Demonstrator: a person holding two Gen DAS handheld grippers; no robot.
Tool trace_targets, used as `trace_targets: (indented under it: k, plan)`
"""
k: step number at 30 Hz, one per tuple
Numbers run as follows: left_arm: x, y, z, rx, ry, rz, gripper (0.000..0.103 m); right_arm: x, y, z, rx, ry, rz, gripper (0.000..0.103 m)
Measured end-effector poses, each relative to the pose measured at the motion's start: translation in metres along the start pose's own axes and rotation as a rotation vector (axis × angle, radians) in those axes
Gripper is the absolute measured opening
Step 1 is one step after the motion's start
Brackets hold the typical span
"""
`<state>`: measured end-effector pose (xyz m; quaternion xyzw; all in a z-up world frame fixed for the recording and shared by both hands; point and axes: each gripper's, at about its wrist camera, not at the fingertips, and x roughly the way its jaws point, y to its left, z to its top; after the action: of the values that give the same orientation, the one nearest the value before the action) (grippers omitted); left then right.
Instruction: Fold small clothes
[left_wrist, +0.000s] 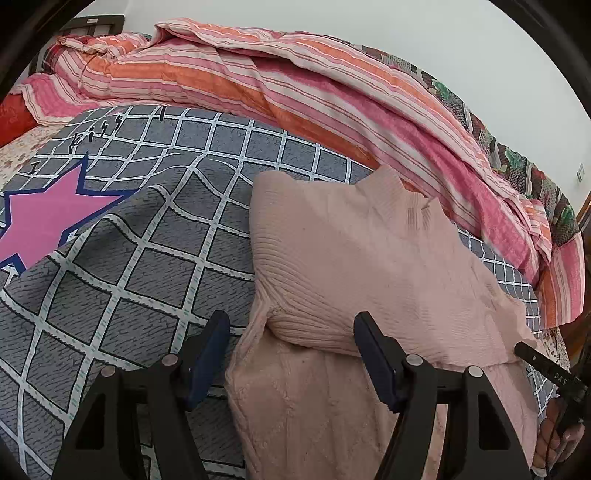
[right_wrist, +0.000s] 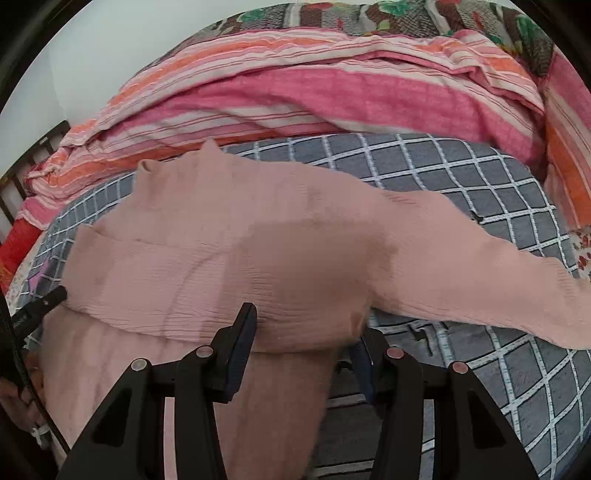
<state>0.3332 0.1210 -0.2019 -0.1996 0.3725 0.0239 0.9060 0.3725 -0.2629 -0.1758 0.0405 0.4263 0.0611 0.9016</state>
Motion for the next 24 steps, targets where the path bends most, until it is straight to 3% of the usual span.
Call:
trace_targets:
  k: [6,8,12,16,19,21,23,24]
  plan:
    - [0.000,0.000,0.000,0.001,0.000,0.000,0.068,-0.001,0.000,0.002,-0.012,-0.020,0.003,0.022]
    - [0.000,0.000,0.000,-0.001,0.000,-0.002,0.068,-0.003,0.002,0.002,-0.020,-0.050,-0.001,0.009]
    - [-0.004,0.002,0.001,-0.015,-0.018,-0.025,0.068,-0.011,0.004,0.005,-0.042,-0.121,0.006,0.007]
    - [-0.022,-0.008,-0.001,0.044,-0.116,-0.067,0.068,0.003,0.003,0.003,-0.039,-0.053,-0.040,0.007]
    - [-0.019,-0.024,-0.004,0.125,-0.106,-0.052,0.068,0.008,-0.001,0.002,-0.021,-0.018,-0.050,0.009]
    - [-0.009,-0.030,-0.004,0.153,-0.059,-0.023,0.068,0.001,-0.004,0.003,-0.009,-0.036,-0.055,0.018]
    - [0.005,-0.031,-0.004,0.163,0.017,0.016,0.068,-0.007,-0.008,0.003,0.007,-0.056,-0.078,0.036]
    - [0.009,-0.031,-0.003,0.166,0.030,0.029,0.069,-0.011,-0.013,0.003,0.020,-0.066,-0.092,0.040]
